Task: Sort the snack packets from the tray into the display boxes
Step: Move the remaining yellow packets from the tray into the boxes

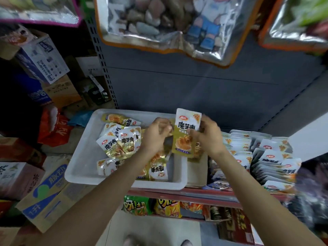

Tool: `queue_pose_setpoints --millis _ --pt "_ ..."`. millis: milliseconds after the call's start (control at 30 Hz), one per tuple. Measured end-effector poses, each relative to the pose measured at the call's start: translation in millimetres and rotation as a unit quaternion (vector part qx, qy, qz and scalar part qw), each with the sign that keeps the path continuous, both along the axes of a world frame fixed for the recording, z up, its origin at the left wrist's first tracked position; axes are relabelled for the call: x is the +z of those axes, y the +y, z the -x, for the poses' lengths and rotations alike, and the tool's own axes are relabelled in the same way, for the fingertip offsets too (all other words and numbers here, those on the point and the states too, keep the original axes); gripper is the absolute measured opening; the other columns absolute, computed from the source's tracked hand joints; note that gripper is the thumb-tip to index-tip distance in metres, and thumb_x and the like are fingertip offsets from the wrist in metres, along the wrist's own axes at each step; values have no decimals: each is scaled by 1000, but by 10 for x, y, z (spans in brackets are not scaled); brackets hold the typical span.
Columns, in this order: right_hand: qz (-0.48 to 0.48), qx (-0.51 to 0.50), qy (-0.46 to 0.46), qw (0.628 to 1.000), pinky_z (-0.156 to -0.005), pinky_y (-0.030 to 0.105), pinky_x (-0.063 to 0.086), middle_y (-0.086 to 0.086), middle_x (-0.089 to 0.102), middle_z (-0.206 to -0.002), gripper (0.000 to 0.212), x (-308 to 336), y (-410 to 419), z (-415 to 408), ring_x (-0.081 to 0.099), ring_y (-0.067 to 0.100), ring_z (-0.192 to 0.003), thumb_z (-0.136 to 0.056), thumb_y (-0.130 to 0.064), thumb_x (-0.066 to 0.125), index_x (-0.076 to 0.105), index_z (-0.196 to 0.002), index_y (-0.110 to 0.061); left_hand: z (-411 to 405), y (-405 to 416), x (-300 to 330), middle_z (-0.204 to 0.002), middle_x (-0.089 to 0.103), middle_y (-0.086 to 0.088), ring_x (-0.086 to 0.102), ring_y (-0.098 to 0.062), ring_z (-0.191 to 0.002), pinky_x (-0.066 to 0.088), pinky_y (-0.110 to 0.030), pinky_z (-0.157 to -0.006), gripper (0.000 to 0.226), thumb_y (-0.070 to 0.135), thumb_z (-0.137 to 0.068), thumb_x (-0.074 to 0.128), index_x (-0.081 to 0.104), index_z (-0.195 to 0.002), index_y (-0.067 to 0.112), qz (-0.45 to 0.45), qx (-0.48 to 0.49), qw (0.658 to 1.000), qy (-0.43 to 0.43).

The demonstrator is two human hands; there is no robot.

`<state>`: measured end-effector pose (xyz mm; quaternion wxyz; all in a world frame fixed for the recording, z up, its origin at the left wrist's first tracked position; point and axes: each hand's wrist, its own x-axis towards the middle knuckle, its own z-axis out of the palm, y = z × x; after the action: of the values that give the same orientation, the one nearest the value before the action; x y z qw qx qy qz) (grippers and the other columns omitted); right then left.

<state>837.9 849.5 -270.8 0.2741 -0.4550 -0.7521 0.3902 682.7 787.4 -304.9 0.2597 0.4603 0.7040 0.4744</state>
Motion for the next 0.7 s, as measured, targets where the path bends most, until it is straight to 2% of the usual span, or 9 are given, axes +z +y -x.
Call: queue_pose_setpoints --millis 67,133,200,233,333,400,567,633,700 --pt "-13 -24 5 1000 -72 31 52 -7 66 -92 42 56 90 -168 64 15 -83 -77 0 70 49 -109 -19 -118 48 -132 -120 62 -7 60 -22 -108 47 -30 -92 41 14 -88 64 52 -125 5 91 -60 994 8" --pt "-35 -23 -1 999 -72 21 49 -10 62 -96 56 90 141 -311 62 9 -81 -78 4 66 44 -123 -23 -203 106 -308 -136 51 -7 51 -23 -121 43 -31 -98 66 18 -83 70 38 -140 7 186 -126 974 32" --pt "-53 -13 -13 998 -66 5 42 -9 60 -97 58 94 175 -411 59 3 -78 -80 5 63 43 -128 -21 -258 158 -430 -146 39 -8 42 -27 -131 40 -40 -106 90 20 -76 77 23 -148 11 239 -177 954 39" --pt "-61 -5 -24 998 -64 3 40 -8 60 -96 55 76 193 -442 58 4 -79 -81 6 62 44 -127 -19 -283 178 -467 -150 34 -8 40 -29 -133 39 -43 -107 98 20 -73 80 19 -150 13 249 -193 949 24" --pt "-78 16 -61 995 -70 16 41 -4 59 -102 46 7 211 -469 57 12 -90 -85 4 58 44 -125 -15 -362 200 -440 -156 18 -1 31 -25 -138 34 -41 -110 101 12 -74 78 13 -151 13 254 -187 949 -26" --pt "-93 32 -78 992 -70 22 41 -4 56 -101 42 -18 212 -446 54 12 -88 -88 2 55 43 -125 -13 -384 211 -443 -156 15 2 25 -21 -141 30 -37 -113 100 10 -76 76 9 -151 15 270 -174 946 -28" --pt "-131 67 -80 986 -64 23 37 0 56 -92 29 -11 217 -348 52 14 -79 -91 -1 49 47 -120 -8 -386 181 -428 -153 29 -1 30 -20 -139 33 -41 -111 100 9 -74 77 15 -151 23 273 -164 946 -58" --pt "-134 66 -87 985 -63 28 41 6 60 -91 24 -45 218 -338 55 20 -78 -91 -1 48 48 -115 -6 -396 177 -418 -154 27 -2 30 -19 -139 32 -36 -111 100 5 -76 74 12 -151 21 274 -160 946 -68" --pt "-123 61 -117 984 -60 27 37 8 59 -90 18 -112 232 -345 55 22 -78 -91 -2 50 49 -108 -5 -404 180 -412 -154 26 -3 29 -18 -139 32 -31 -109 100 3 -78 72 7 -151 19 276 -159 945 -76"
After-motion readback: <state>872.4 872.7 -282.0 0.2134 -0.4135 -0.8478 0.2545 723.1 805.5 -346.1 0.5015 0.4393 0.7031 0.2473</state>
